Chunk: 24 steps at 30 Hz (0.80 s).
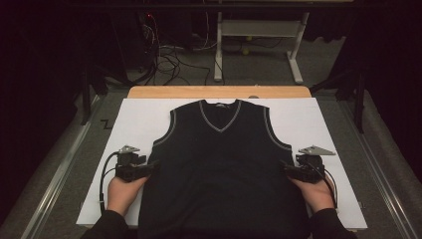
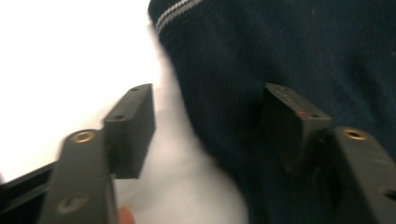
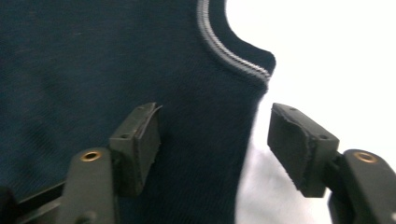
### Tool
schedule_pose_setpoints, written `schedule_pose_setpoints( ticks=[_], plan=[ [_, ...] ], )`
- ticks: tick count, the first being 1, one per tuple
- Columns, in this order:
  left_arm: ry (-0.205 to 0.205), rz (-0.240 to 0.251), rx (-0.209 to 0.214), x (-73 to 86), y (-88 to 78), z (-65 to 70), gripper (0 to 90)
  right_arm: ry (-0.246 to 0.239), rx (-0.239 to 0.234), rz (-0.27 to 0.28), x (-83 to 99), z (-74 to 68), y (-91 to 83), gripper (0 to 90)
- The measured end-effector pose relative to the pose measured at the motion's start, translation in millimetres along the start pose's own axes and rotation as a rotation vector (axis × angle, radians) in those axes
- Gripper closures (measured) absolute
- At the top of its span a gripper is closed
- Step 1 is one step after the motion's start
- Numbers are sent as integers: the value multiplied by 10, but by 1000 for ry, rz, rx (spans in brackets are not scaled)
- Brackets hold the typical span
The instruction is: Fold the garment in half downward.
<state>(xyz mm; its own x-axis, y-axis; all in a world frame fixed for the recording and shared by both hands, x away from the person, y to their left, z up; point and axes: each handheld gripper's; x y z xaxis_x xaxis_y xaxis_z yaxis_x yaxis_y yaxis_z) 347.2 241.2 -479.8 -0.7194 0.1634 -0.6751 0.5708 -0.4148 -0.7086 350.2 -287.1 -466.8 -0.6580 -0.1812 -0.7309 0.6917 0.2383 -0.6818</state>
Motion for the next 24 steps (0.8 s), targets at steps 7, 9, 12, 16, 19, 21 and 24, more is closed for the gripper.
schedule_pose_setpoints(
  ticks=[7,9,12,16,19,21,24],
  plan=[
    [81,-25,-59,-77,88,113,566,-13,18,-45,-82,-16,97,557],
    [99,-29,-68,-80,100,146,590,-16,18,-46,-84,-29,99,589],
    [106,-31,-40,-77,103,162,716,-32,4,-49,-87,-62,98,720],
    [127,-31,-23,-62,90,178,787,-69,-14,-41,-74,-107,93,839],
    [123,-20,-28,-48,70,169,792,-68,-23,-14,-39,-99,72,844],
    [110,-3,-20,-33,41,149,793,-73,-24,-5,-33,-91,58,844],
    [81,28,-1,14,-42,117,793,-75,-25,37,-16,-92,-33,845]
  ],
)
Point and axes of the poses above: each handheld gripper's, and its own axes: y roughly forward along the jaws, x roughly out of its underside, z roughly to its right, and after that the axes turned 2 degrees about y, right-handed
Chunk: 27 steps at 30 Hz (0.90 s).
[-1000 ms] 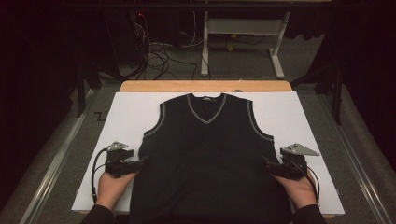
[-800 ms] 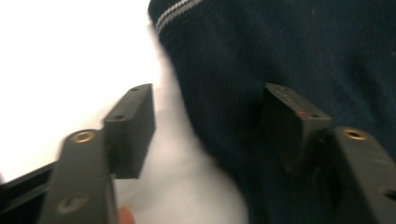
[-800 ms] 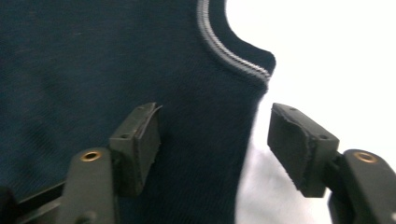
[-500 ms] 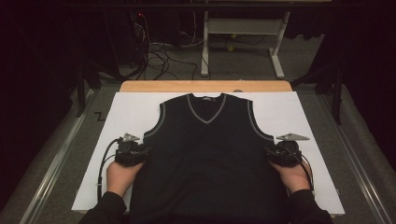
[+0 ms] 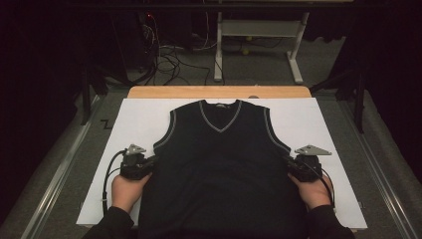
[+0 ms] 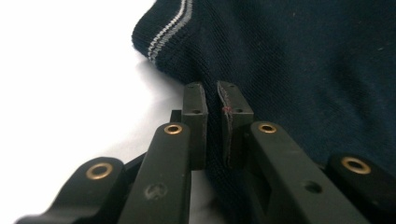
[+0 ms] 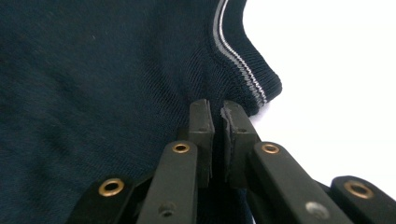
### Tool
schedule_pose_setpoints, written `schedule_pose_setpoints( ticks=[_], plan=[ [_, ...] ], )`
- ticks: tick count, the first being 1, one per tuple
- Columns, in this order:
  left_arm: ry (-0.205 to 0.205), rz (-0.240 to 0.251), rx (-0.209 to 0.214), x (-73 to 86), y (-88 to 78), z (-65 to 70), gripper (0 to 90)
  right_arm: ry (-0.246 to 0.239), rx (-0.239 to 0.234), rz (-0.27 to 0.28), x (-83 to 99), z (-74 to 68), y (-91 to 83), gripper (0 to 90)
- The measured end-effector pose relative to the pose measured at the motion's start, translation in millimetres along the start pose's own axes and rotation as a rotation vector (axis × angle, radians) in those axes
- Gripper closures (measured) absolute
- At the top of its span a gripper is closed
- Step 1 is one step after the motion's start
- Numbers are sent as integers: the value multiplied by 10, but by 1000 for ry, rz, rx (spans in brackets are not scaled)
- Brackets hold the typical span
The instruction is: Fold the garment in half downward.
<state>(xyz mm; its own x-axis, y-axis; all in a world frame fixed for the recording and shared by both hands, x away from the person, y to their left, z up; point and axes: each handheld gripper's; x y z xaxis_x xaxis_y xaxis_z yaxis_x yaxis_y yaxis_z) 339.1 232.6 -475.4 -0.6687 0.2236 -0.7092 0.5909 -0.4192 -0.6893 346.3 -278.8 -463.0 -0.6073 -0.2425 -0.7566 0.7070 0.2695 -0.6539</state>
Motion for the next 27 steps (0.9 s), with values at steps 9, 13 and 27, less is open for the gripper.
schedule_pose_setpoints(
  ticks=[9,13,27],
  plan=[
    [-18,43,39,87,-182,-26,794,-18,-20,36,106,1,-173,844],
    [-27,53,70,131,-275,-35,793,4,-38,52,155,41,-273,846],
    [21,42,127,421,-608,121,793,-40,-89,77,397,-59,-583,846]
  ],
)
Point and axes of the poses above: each handheld gripper's, and its own axes: y roughly forward along the jaws, x roughly out of its underside, z roughly to its right, and after that the axes turned 2 degrees about y, right-handed
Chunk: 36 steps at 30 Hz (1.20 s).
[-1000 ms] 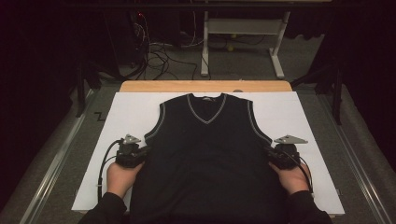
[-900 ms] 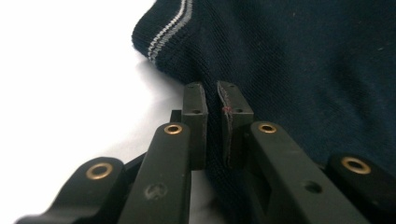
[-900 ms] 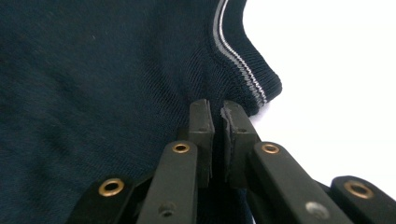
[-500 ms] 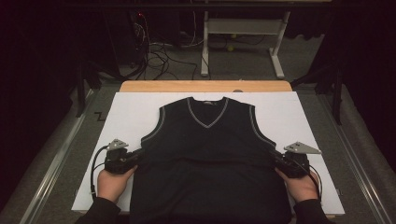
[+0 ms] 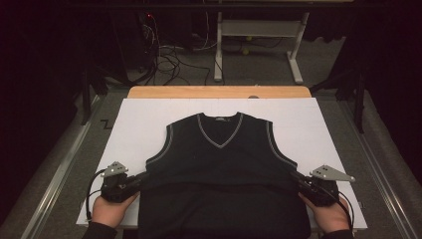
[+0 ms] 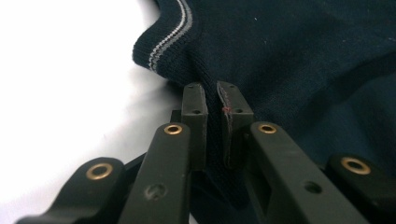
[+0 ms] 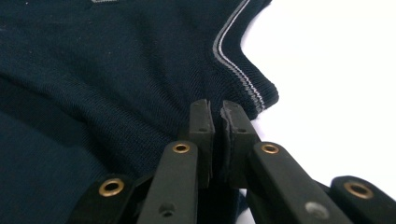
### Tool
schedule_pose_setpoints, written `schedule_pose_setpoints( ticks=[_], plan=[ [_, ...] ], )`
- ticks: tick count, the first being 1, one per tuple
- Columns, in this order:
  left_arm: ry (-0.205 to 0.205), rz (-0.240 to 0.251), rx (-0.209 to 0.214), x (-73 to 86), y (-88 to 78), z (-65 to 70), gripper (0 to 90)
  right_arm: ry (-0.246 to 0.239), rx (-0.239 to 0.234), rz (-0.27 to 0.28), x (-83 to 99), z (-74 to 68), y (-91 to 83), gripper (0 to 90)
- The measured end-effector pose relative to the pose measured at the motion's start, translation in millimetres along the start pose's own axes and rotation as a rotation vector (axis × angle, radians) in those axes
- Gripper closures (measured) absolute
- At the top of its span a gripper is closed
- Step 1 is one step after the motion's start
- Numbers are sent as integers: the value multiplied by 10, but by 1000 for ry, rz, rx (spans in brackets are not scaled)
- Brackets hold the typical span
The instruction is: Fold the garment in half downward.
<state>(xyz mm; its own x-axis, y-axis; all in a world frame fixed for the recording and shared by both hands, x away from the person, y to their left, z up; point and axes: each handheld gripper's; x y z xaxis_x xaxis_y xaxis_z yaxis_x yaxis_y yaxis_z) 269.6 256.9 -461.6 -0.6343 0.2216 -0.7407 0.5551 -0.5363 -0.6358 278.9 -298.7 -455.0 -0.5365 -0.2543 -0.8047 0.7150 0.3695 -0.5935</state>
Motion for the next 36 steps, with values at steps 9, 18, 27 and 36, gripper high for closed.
schedule_pose_setpoints(
  ticks=[9,18,27,36],
  plan=[
    [51,-48,-4,211,-132,153,792,-20,-24,-27,189,-101,-192,846],
    [68,-73,25,387,-261,266,790,-30,-41,-39,349,-183,-361,846],
    [57,19,39,285,-292,212,498,12,-76,40,270,-188,-391,499],
    [21,94,18,-87,-27,34,264,11,-34,104,-49,-97,-158,216]
  ],
)
Point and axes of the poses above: each handheld gripper's, and its own axes: y roughly forward along the jaws, x roughly out of its underside, z roughly to its right, and after that the axes turned 2 degrees about y, right-handed
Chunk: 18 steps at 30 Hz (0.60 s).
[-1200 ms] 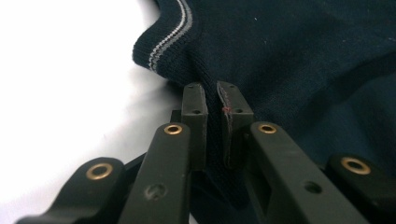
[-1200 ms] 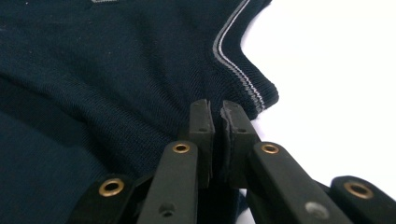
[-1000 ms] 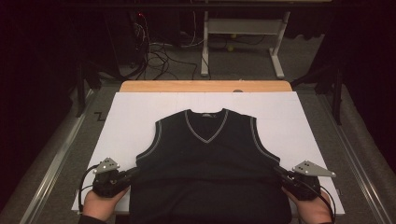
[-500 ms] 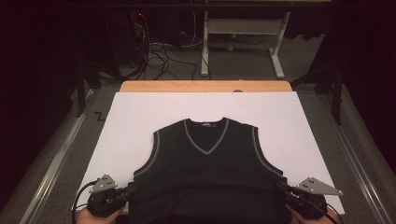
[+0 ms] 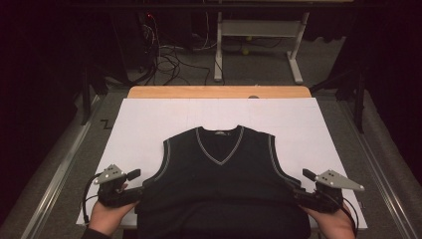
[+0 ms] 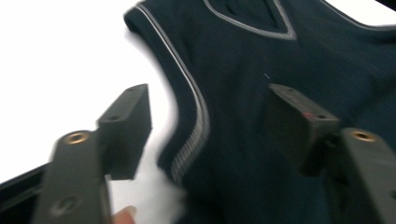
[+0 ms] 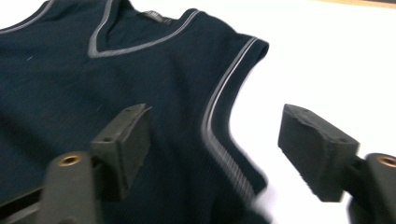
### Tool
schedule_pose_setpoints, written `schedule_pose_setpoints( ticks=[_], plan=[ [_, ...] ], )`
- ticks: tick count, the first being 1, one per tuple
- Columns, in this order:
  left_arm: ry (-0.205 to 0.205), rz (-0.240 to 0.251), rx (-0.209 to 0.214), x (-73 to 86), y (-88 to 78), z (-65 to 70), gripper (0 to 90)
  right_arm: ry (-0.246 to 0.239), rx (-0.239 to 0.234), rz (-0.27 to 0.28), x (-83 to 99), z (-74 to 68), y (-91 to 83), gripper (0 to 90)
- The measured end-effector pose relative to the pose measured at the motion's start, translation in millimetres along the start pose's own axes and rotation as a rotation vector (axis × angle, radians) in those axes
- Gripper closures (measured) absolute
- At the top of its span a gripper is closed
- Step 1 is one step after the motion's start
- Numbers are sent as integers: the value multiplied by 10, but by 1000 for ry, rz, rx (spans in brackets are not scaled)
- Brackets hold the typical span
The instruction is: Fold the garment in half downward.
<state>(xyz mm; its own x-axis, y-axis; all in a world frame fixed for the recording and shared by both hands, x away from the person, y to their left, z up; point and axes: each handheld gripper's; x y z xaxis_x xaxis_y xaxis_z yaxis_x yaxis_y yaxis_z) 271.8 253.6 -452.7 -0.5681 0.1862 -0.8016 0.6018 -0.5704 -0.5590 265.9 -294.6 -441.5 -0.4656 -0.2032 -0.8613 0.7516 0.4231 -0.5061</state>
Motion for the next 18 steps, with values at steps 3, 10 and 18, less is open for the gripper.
schedule_pose_setpoints(
  ticks=[3,10,18],
  plan=[
    [6,9,-20,-138,130,-53,195,20,14,12,-116,50,144,155],
    [17,13,-58,-434,354,-175,111,42,23,10,-350,171,452,29],
    [-38,-19,-126,-705,552,-355,0,47,47,-2,-526,300,689,1]
  ],
)
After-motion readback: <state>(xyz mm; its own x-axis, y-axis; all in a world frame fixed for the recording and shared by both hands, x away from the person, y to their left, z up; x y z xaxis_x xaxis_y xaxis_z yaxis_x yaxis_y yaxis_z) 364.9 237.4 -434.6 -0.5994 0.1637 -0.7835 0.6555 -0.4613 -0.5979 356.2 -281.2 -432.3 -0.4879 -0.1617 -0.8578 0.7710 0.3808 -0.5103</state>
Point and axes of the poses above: each handheld gripper's, and its own axes: y roughly forward along the jaws, x roughly out of its underside, z roughly to its right, and after that the axes turned 2 degrees about y, right-handed
